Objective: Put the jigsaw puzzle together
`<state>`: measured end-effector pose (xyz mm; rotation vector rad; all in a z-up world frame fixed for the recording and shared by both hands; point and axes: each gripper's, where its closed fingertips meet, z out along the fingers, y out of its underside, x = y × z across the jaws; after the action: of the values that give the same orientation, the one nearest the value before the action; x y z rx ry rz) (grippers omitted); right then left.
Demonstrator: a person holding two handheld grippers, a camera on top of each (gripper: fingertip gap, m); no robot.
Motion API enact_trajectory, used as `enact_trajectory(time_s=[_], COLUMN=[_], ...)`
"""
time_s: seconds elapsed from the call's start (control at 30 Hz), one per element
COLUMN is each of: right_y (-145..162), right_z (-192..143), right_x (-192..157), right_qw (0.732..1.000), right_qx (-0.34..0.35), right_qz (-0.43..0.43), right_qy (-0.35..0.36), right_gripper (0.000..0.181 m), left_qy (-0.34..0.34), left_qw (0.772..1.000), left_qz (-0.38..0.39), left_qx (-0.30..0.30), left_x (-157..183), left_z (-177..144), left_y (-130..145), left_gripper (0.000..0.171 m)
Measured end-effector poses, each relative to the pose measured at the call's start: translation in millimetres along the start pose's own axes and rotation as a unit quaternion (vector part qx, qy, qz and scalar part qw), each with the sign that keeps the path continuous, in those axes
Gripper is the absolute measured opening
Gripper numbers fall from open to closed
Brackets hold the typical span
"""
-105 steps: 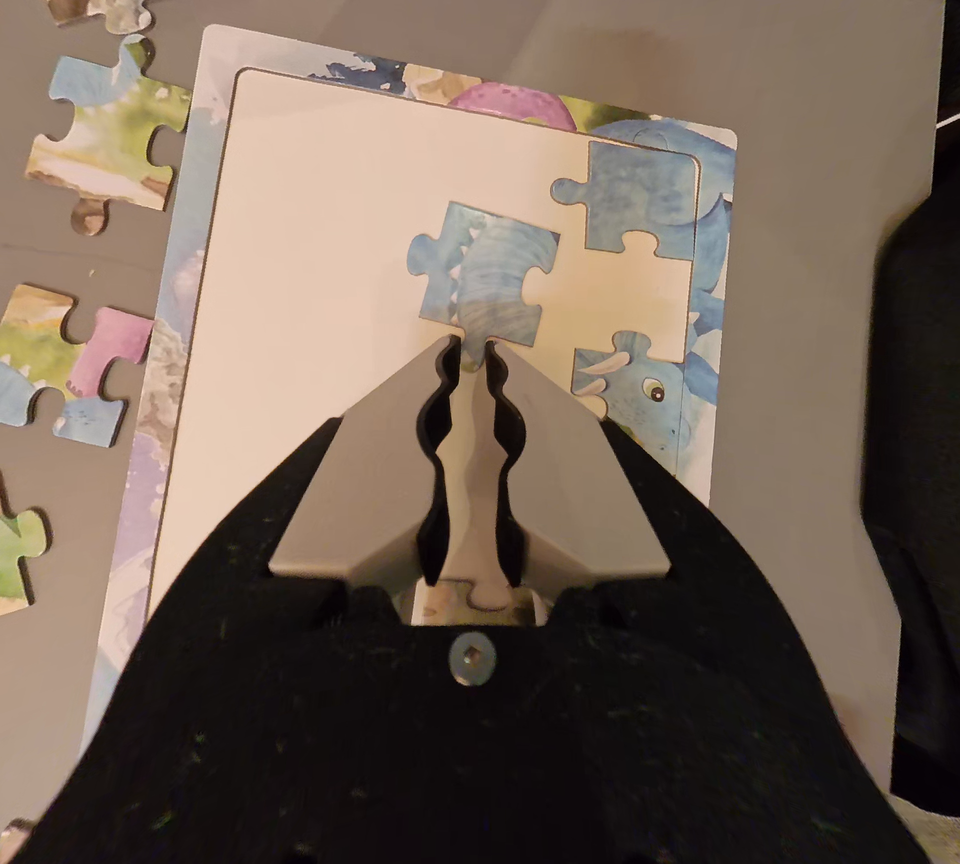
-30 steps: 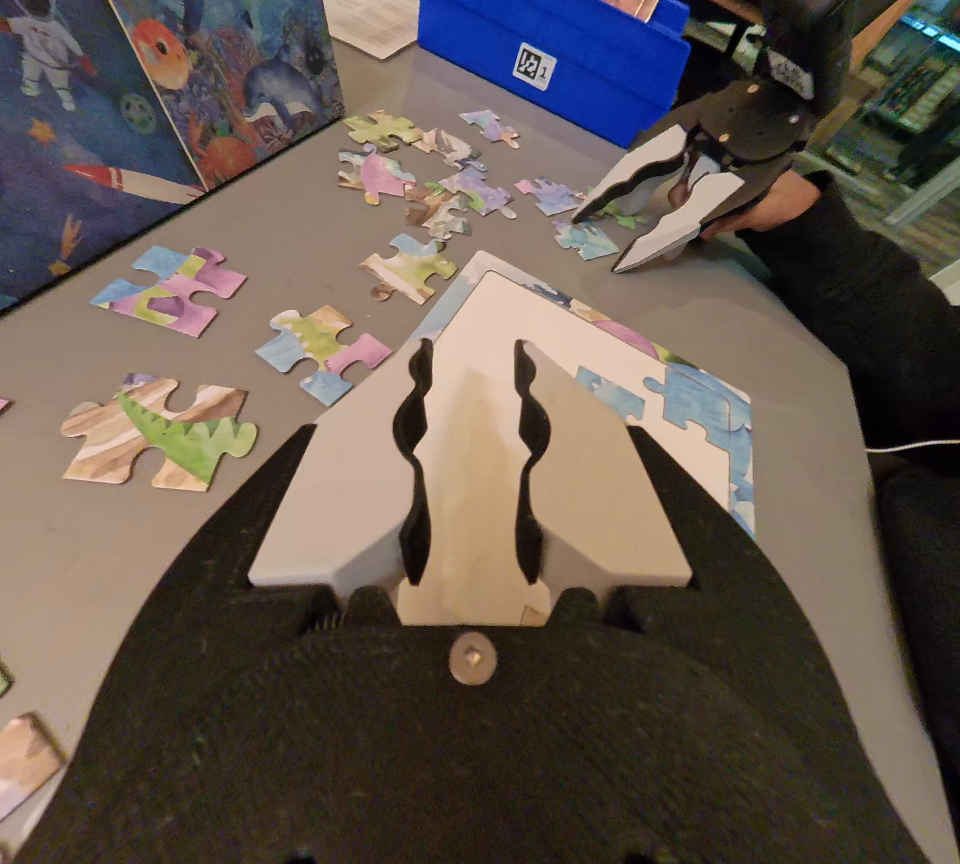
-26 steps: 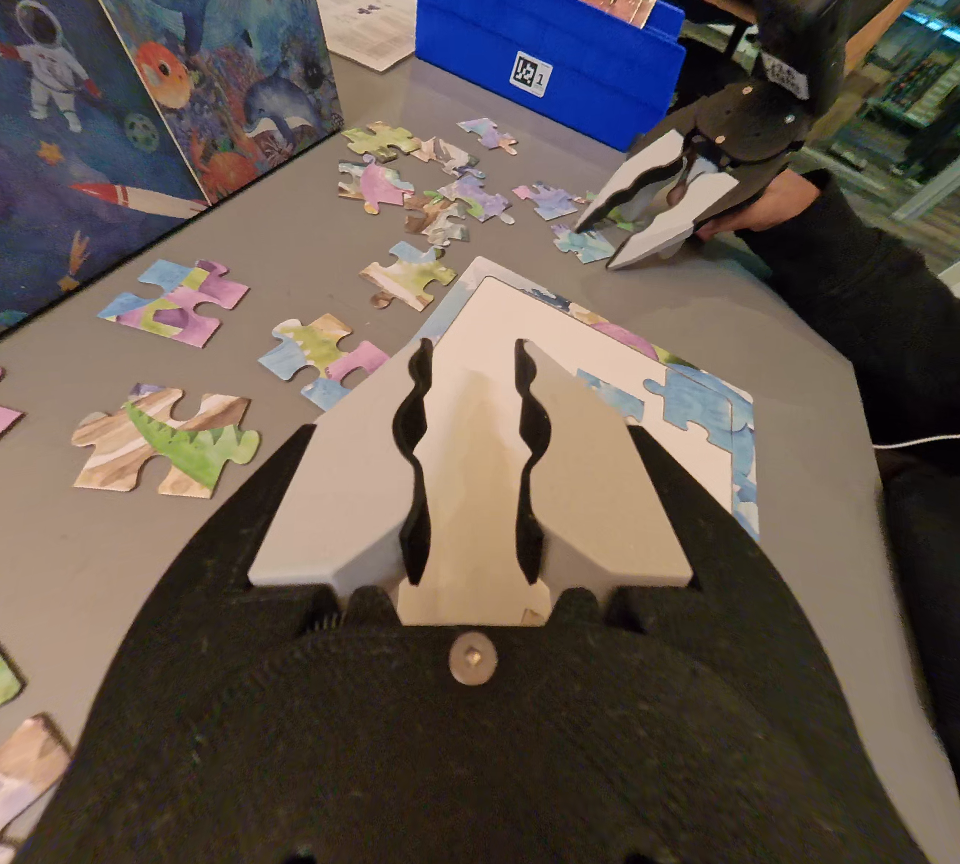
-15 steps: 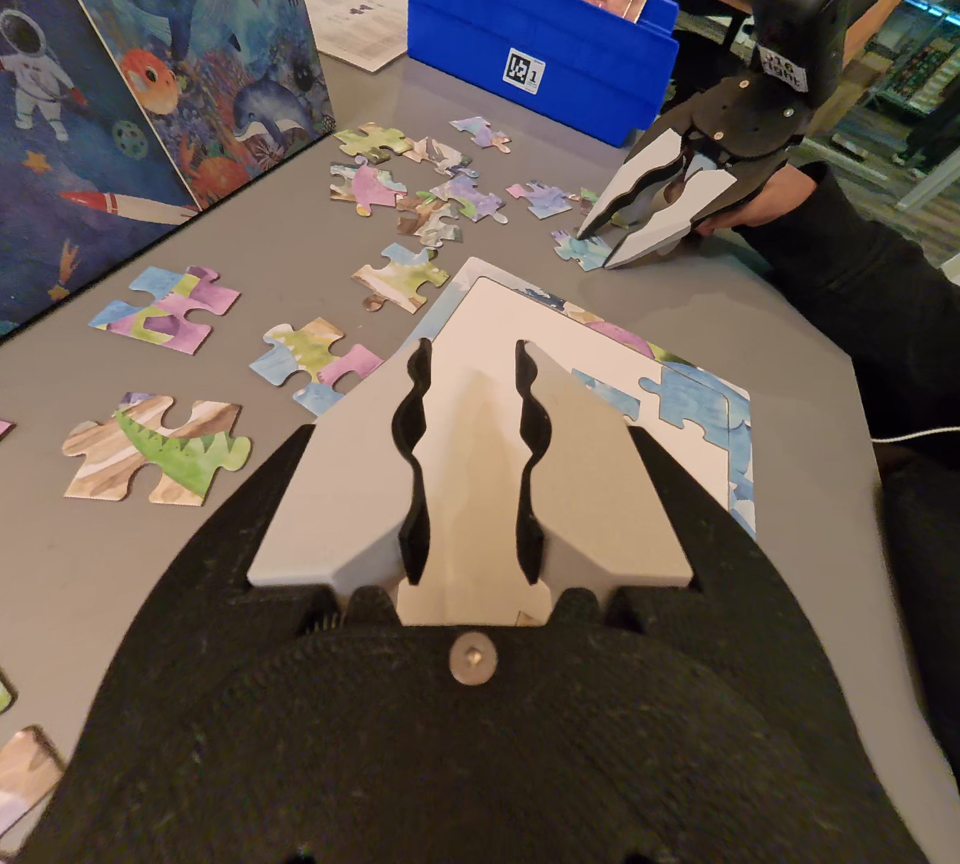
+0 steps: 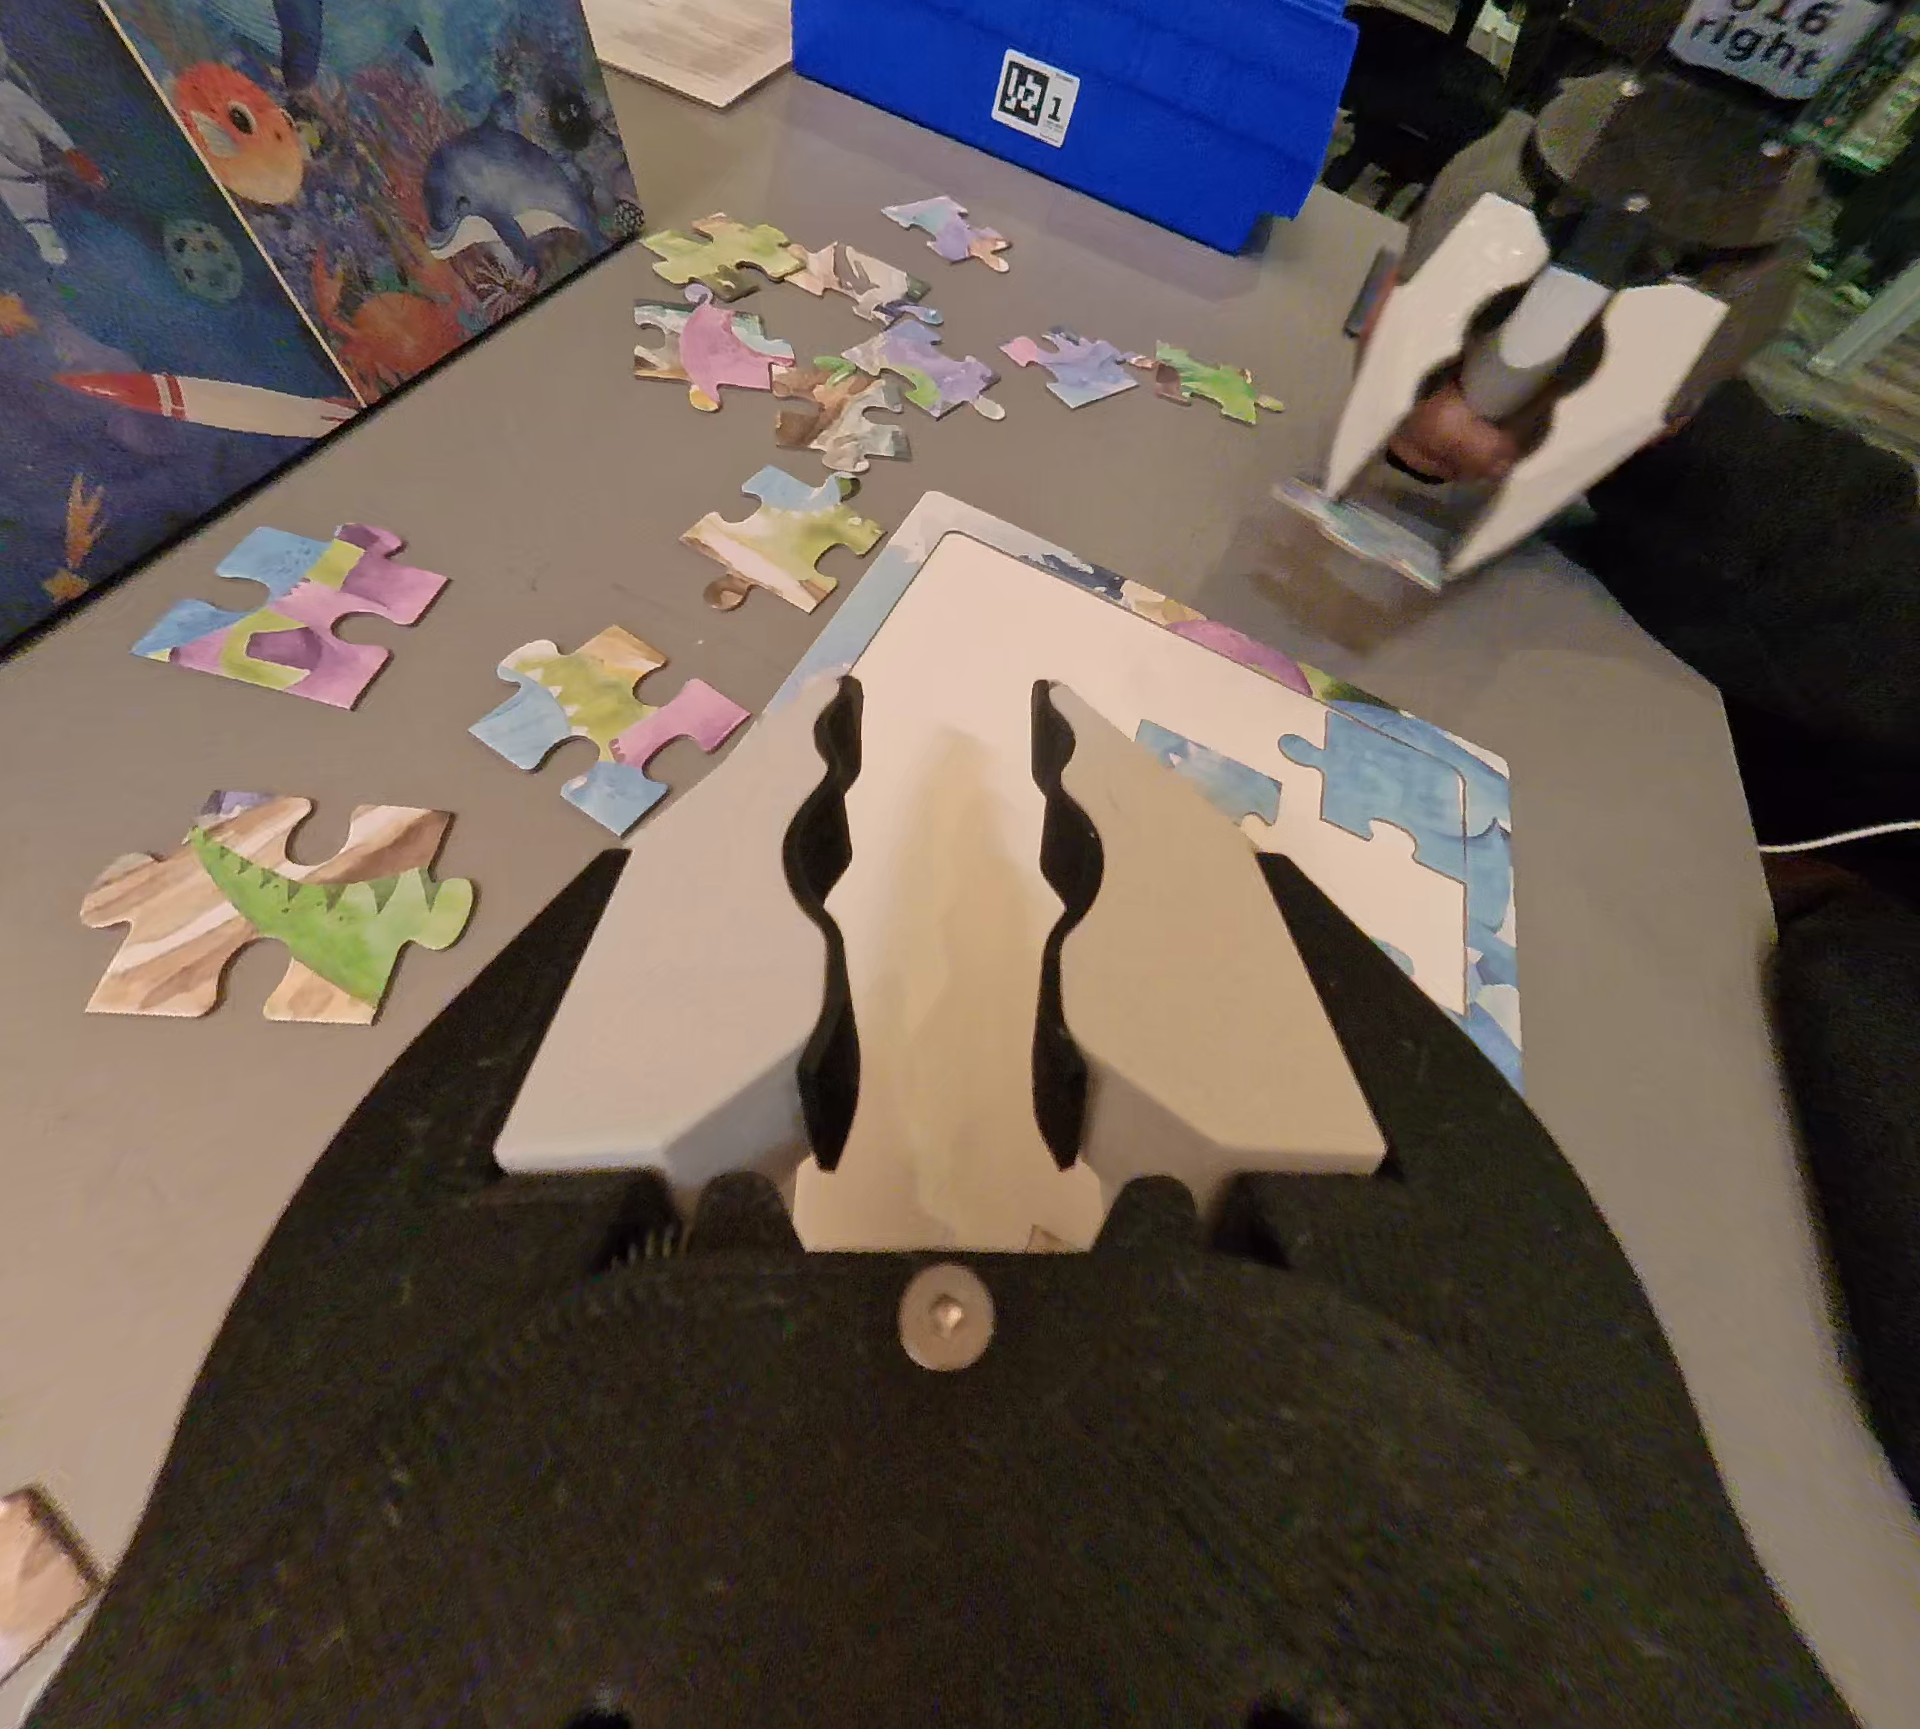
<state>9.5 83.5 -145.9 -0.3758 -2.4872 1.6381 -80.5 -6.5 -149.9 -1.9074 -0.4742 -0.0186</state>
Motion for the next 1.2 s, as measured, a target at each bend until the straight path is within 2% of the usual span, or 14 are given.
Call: enact_trajectory(time_s=[0.17,0.3,0.9,1.2], right_y=[2.9,14.5,19.8,13.9], right_z=[40.5,54.6,55.6,50.5], right_x=[-43.9,-54.0,-52.9,-46.0], right_qw=[0.995,0.991,0.990,0.993], right_qx=[-0.050,-0.087,-0.097,-0.077], right_qz=[-0.055,-0.063,-0.053,-0.049], right_qy=[-0.069,-0.084,-0.085,-0.071], right_gripper=[0.028,0.028,0.029,0.029], left_qy=[0.006,0.007,0.013,0.095], left_qw=[1.000,1.000,1.000,0.995], left_qz=[-0.008,-0.006,0.001,0.012], left_qx=[0.001,0.004,0.000,0.007], left_x=[0.0,1.4,5.0,34.9], left_z=[0.5,-0.6,1.9,3.3], left_y=[0.7,-1.2,0.6,-2.8], left_gripper=[0.030,0.030,0.031,0.033])
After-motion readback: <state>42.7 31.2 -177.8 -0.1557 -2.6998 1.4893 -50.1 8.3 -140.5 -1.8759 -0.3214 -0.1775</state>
